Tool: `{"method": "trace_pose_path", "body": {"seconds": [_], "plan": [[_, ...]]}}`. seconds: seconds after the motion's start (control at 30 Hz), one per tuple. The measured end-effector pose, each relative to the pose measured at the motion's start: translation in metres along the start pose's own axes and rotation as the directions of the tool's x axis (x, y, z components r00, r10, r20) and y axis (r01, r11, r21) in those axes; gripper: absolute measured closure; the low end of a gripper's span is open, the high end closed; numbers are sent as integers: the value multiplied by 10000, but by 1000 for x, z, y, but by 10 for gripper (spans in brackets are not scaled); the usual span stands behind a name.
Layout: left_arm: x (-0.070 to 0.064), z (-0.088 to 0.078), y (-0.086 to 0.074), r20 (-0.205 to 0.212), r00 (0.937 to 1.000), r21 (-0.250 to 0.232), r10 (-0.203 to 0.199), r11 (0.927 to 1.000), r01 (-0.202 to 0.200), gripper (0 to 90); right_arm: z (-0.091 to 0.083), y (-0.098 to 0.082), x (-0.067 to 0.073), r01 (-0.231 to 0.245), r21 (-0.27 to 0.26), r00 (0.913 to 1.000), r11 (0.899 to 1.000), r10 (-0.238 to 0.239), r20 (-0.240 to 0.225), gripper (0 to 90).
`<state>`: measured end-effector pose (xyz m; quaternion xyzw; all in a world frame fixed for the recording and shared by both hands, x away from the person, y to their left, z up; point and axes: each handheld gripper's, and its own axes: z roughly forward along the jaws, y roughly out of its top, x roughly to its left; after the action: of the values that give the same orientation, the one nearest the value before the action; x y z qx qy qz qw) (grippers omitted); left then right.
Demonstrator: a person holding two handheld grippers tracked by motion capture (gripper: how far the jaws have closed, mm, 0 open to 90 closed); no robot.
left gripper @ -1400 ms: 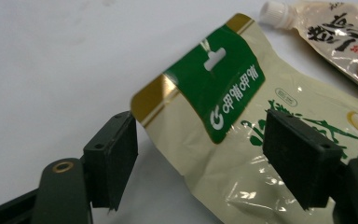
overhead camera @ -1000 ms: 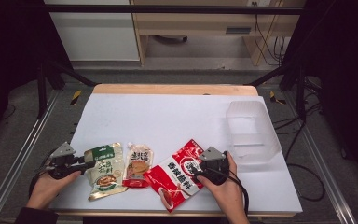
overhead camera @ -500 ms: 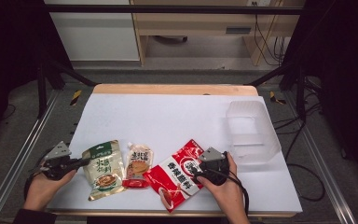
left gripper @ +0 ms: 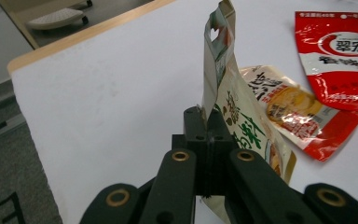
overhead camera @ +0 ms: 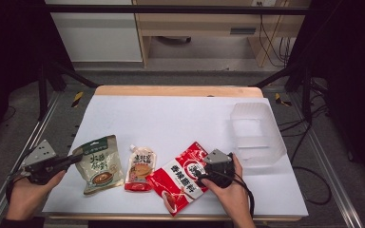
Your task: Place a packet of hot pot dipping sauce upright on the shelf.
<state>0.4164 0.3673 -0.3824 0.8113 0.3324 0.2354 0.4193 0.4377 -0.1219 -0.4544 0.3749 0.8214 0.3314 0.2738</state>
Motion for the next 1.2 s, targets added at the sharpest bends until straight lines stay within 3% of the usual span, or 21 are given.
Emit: {"method": "trace_pose_path", "body": {"seconds": [0.07,0.17,0.2,0.23,0.33,0.37,0.47,0.6,0.67,0.7,0.73,0.77,0.8,0.83,0.87,0.9,1.07,1.1,1.17,1.2], "plan": [[-5,-3,8,133,9996,-8,253,9997,-253,900,-1,1,1,-111,-90,9996,9999,109,-258,76],[-16,-8,24,351,9962,-5,802,9968,-802,900,-7,7,4,138,-150,9977,9998,-148,-668,91],[-16,-8,24,351,9962,-5,802,9968,-802,900,-7,7,4,138,-150,9977,9998,-148,-668,91],[-21,-11,31,549,9931,44,1038,9946,-1042,900,-12,12,7,227,-121,9959,9997,-237,-878,103],[-28,-14,39,527,9889,138,1389,9901,-1398,900,-19,20,11,353,-244,9931,9991,-378,-1110,105],[-29,-17,47,427,9840,185,1730,9846,-1739,900,-21,23,12,475,-239,9919,9986,-499,-1166,105],[-27,-20,54,351,9828,196,1815,9830,-1823,900,-22,28,13,632,-190,9895,9978,-652,-1289,108],[-16,-22,66,463,9842,39,1710,9852,-1714,900,-22,42,8,739,-518,9812,9959,-819,-1745,139],[-13,-20,71,561,9837,40,1708,9852,-1713,900,-20,50,5,911,-389,9729,9951,-972,-2099,154],[-11,-17,77,545,9805,115,1889,9818,-1898,900,-18,56,5,1332,-249,9683,9908,-1355,-2097,175],[-11,-17,77,545,9805,115,1889,9818,-1898,900,-18,56,5,1332,-249,9683,9908,-1355,-2097,175],[-12,-13,83,557,9779,224,2017,9789,-2032,900,-14,61,4,1628,-51,9606,9866,-1597,-2273,182],[-12,-13,83,557,9779,224,2017,9789,-2032,900,-14,61,4,1628,-51,9606,9866,-1597,-2273,182],[-14,-10,88,584,9742,385,2178,9747,-2202,900,-10,66,4,1930,290,9485,9808,-1789,-2613,186],[-14,-10,88,584,9742,385,2178,9747,-2202,900,-10,66,4,1930,290,9485,9808,-1789,-2613,186],[-15,-6,94,617,9711,451,2305,9713,-2334,900,-9,71,5,2347,601,9343,9702,-2081,-2896,184],[-16,0,104,652,9672,593,2455,9666,-2494,900,-8,82,5,2752,762,9260,9583,-2430,-2888,156],[-17,4,109,706,9644,584,2548,9641,-2590,900,-9,87,5,2904,897,9210,9527,-2528,-2965,155],[-18,5,111,746,9628,572,2596,9628,-2640,900,-9,89,4,2938,927,9208,9514,-2557,-2946,154],[-19,6,112,747,9624,555,2611,9625,-2655,900,-9,92,3,3025,1069,9159,9471,-2578,-3078,152]]}}
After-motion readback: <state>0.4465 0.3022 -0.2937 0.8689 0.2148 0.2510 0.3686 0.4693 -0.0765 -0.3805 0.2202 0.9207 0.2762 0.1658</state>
